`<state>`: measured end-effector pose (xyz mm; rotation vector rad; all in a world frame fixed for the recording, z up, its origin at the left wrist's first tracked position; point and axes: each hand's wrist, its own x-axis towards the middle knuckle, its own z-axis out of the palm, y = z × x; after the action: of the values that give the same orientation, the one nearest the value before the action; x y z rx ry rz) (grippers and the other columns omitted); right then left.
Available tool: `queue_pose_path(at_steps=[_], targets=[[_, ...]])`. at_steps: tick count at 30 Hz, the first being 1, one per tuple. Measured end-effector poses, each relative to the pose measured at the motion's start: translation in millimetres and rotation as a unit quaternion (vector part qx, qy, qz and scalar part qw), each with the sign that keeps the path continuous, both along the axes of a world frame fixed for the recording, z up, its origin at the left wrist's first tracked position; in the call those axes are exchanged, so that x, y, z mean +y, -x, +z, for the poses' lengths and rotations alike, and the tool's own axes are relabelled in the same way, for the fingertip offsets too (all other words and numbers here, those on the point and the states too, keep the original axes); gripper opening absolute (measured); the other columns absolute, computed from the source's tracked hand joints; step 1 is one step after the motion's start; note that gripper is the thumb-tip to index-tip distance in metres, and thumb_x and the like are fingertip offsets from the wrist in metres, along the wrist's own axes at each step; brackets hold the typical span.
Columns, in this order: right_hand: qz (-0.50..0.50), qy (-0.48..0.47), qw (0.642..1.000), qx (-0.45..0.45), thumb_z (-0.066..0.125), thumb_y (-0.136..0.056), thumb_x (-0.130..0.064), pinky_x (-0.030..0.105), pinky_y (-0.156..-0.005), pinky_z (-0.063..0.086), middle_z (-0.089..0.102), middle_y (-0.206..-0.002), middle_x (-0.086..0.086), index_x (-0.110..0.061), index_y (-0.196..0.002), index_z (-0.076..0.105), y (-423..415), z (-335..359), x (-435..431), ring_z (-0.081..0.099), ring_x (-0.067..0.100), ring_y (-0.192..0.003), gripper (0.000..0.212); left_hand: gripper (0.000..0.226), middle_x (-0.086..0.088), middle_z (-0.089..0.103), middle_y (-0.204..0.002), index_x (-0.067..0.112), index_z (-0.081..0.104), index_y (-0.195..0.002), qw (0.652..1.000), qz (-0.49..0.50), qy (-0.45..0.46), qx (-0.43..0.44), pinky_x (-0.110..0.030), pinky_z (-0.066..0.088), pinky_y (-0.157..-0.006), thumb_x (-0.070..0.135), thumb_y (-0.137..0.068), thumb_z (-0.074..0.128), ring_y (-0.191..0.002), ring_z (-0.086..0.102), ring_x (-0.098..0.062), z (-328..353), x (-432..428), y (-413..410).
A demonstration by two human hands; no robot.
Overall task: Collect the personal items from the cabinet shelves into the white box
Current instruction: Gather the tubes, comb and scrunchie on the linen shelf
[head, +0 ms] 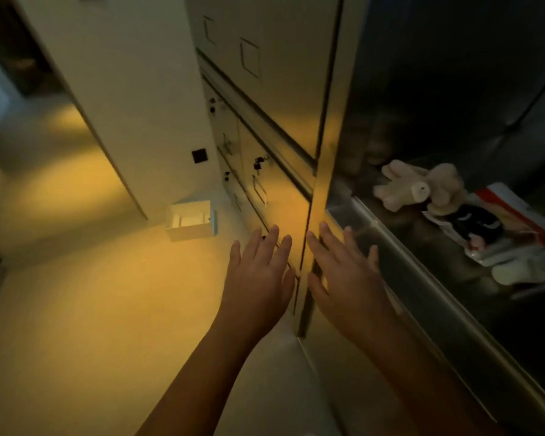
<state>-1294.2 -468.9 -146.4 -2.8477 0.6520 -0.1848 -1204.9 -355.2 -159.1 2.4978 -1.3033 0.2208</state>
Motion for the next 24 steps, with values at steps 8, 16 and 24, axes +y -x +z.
queue_pose_path(at_steps=[8, 16, 24], targets=[[0.097, -0.007, 0.995, 0.019, 0.032, -0.096, -0.037, 0.051, -0.11, -0.005, -0.006, -0.156, -0.005, -0.031, -0.146, 0.002, -59, 2, 114, -0.012, 0.022, -0.141, 0.059, 0.057, -0.003, 0.015, -0.154, 0.022, 0.02, -0.146, 0.992, 0.119, -0.046, 0.014, -0.047, 0.005, -0.112, 0.041, -0.095, 0.037, -0.142, 0.006, -0.025, -7, 133, -37], [0.217, 0.013, 0.976, 0.029, 0.028, -0.096, -0.044, 0.052, -0.112, -0.002, -0.003, -0.156, -0.007, -0.032, -0.146, 0.0, -113, 0, 261, -0.006, 0.021, -0.143, 0.058, 0.058, -0.001, 0.019, -0.153, 0.024, 0.027, -0.144, 0.966, 0.25, -0.051, 0.035, -0.044, 0.001, -0.11, 0.046, -0.092, 0.039, -0.142, 0.011, -0.025, -11, 295, -59], [0.349, 0.011, 0.937, 0.028, 0.029, -0.097, -0.043, 0.048, -0.112, -0.004, 0.0, -0.155, -0.007, -0.033, -0.146, 0.002, -152, -6, 400, -0.003, 0.019, -0.143, 0.057, 0.054, 0.006, 0.015, -0.154, 0.029, 0.021, -0.145, 0.912, 0.402, -0.048, 0.063, -0.043, 0.001, -0.113, 0.047, -0.095, 0.029, -0.142, 0.006, -0.018, -23, 439, -54]])
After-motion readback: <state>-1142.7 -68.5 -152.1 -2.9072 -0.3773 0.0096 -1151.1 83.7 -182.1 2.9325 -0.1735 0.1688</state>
